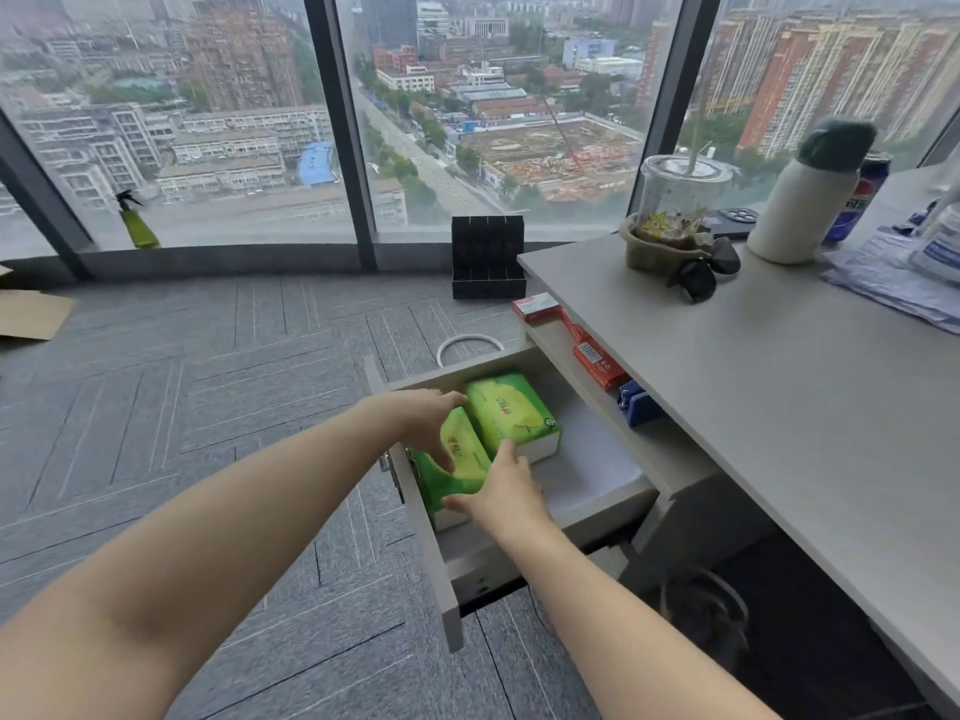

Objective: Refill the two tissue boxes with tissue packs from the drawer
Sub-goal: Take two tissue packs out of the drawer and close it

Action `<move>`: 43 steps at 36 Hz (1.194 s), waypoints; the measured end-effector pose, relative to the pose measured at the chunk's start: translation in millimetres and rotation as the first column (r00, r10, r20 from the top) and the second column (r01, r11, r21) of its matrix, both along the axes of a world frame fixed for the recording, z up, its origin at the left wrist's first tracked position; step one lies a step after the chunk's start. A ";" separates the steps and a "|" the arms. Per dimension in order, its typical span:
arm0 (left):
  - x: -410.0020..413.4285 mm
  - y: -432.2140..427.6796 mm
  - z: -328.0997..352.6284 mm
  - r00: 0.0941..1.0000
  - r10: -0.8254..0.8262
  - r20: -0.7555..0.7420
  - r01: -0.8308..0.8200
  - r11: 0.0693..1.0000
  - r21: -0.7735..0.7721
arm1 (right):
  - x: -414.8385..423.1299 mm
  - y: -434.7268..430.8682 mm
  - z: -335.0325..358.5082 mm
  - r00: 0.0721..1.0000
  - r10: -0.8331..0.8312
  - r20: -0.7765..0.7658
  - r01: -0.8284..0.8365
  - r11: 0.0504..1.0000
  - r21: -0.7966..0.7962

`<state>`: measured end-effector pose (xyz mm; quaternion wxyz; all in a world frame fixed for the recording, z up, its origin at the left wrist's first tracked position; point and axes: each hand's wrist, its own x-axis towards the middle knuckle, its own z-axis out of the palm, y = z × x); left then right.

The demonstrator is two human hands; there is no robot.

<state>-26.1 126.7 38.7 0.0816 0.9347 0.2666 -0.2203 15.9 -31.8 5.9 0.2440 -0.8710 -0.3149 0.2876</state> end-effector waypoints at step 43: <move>61.0 -130.6 181.2 0.332 0.021 0.943 -0.026 1.000 -0.013 | 83.6 -109.7 191.4 0.836 -0.478 0.270 0.186 0.709 0.680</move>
